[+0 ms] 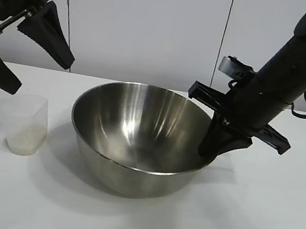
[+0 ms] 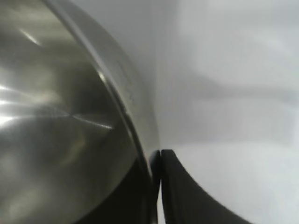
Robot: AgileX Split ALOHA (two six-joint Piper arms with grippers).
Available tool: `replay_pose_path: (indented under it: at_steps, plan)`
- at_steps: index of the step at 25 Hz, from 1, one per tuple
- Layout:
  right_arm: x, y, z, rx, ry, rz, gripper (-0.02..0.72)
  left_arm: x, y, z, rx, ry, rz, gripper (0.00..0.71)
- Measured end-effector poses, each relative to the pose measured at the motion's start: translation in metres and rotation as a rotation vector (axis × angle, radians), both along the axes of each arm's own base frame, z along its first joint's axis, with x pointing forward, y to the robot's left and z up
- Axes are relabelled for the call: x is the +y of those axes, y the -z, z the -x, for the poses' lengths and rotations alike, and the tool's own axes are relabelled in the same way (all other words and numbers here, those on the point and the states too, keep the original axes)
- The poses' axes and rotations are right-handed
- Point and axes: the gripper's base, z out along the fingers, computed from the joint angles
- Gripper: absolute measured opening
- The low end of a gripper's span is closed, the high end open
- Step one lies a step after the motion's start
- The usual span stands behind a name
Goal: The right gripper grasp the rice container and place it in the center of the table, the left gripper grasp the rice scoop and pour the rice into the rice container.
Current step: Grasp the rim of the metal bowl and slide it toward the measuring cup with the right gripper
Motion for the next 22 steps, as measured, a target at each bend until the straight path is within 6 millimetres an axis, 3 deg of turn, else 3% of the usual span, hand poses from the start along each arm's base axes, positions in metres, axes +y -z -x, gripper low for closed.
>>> replay_pose_path:
  at_steps: [3, 5, 9, 11, 16, 22]
  plan:
    - [0.0, 0.0, 0.0, 0.0, -0.001, 0.002, 0.036, 0.0, 0.0, 0.0, 0.0, 0.0, 0.0, 0.695]
    - [0.0, 0.0, 0.0, 0.0, 0.001, 0.001, 0.096, 0.0, 0.0, 0.0, 0.0, 0.0, 0.0, 0.695]
    - [0.0, 0.0, 0.0, 0.0, 0.001, 0.001, 0.332, 0.0, 0.0, 0.0, 0.0, 0.0, 0.0, 0.695]
    - [0.0, -0.001, 0.0, 0.005, 0.006, -0.001, 0.405, 0.0, 0.0, 0.0, -0.001, -0.001, 0.0, 0.695]
    - [-0.005, -0.013, -0.004, 0.01, -0.025, 0.007, 0.445, 0.0, 0.0, 0.0, -0.001, -0.001, 0.0, 0.695]
    - [-0.039, -0.068, -0.029, -0.084, 0.008, 0.023, 0.452, 0.0, 0.0, 0.0, -0.001, -0.001, 0.0, 0.695]
